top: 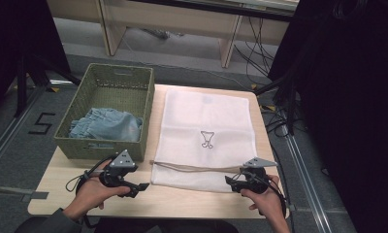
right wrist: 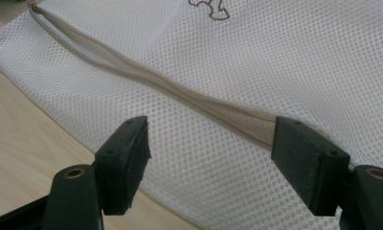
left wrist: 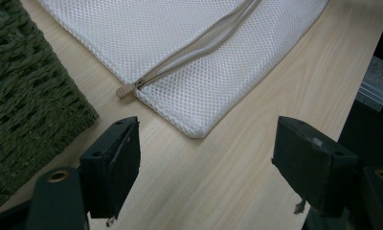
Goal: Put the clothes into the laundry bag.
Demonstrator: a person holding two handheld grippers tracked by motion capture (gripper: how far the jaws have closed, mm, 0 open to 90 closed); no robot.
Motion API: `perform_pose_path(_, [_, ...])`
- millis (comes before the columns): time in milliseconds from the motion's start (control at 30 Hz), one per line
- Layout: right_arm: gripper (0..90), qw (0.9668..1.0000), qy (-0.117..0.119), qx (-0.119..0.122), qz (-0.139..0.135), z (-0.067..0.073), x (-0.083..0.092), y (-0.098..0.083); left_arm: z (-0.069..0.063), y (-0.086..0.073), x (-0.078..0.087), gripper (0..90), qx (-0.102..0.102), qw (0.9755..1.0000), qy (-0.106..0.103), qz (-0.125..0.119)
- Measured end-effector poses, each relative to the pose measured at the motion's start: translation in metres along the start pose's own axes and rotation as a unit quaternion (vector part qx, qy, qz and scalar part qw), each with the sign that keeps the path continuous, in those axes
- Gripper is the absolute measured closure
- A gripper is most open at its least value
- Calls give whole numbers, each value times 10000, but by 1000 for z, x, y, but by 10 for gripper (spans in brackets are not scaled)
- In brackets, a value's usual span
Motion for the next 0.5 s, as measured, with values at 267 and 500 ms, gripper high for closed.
perform_pose_path(267, [301,9999,-39,93,19,-1,-1,1,-1,0,0,240,-69,10000,-17,14])
perform_pose_path(500, [296,10000,-15,74,57,0,-5,2,-1,0,-2,238,-91,10000,-35,23])
Point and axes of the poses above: each handheld gripper's, and its own axes: x roughly backward along the jaws, y roughly out of its top, z roughly to its left, the point moved 9 cm from there along -x, roughly forward along the jaws, and after that the axes turned 14 degrees about y, right-handed, at the moved point
